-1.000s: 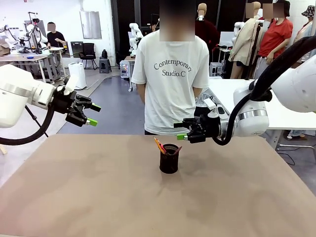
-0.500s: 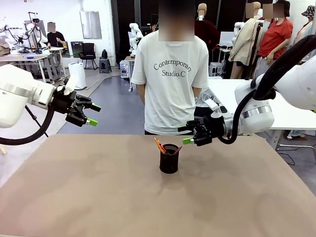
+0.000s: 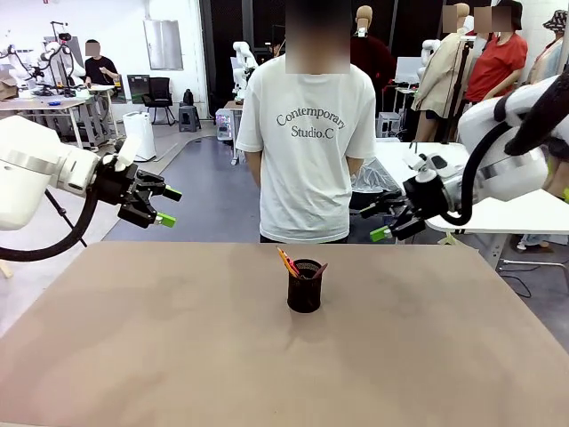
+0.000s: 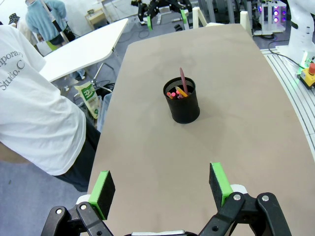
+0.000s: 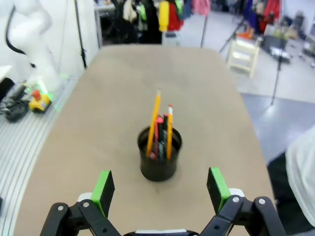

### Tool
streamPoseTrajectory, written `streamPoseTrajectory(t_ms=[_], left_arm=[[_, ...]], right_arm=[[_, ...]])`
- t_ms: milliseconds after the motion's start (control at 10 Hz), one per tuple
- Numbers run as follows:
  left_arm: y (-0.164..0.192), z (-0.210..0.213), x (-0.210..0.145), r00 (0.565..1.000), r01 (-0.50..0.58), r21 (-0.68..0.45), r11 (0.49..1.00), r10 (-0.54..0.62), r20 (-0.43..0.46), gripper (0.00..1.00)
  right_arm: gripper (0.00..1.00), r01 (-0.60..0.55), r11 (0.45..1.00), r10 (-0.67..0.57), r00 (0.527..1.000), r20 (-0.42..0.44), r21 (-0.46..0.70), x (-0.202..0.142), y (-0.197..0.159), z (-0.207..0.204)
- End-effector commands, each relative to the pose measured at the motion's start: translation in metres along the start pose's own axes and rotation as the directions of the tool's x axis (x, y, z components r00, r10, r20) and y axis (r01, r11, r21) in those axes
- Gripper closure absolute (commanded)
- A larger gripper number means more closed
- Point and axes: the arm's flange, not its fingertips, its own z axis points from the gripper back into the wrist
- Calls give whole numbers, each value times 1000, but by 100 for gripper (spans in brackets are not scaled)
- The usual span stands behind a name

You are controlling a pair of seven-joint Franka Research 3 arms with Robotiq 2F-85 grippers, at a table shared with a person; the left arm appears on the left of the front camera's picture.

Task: Place the pens into the pen holder.
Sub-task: Pick up a writing instrument from the table and place it into the Pen holder.

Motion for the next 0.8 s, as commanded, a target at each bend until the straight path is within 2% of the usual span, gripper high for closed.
streamPoseTrajectory(t_ms=[0, 100, 500, 700], left_arm=[[0, 1, 0, 1000, 8, 4, 1000, -8, 6, 0], [0, 1, 0, 1000, 8, 4, 1000, -8, 6, 0], [0, 1, 0, 1000, 8, 4, 1000, -8, 6, 0], [0, 1, 0, 1000, 8, 4, 1000, -8, 6, 0]], right_arm=[[0, 35, 998, -40, 993, -114, -48, 11, 1, 15], [0, 39, 997, -49, 984, -174, -61, 16, -2, 30], [0, 109, 992, -120, 964, -236, -56, 21, -12, 82], [0, 117, 991, -130, 963, -237, -68, 20, -11, 99]])
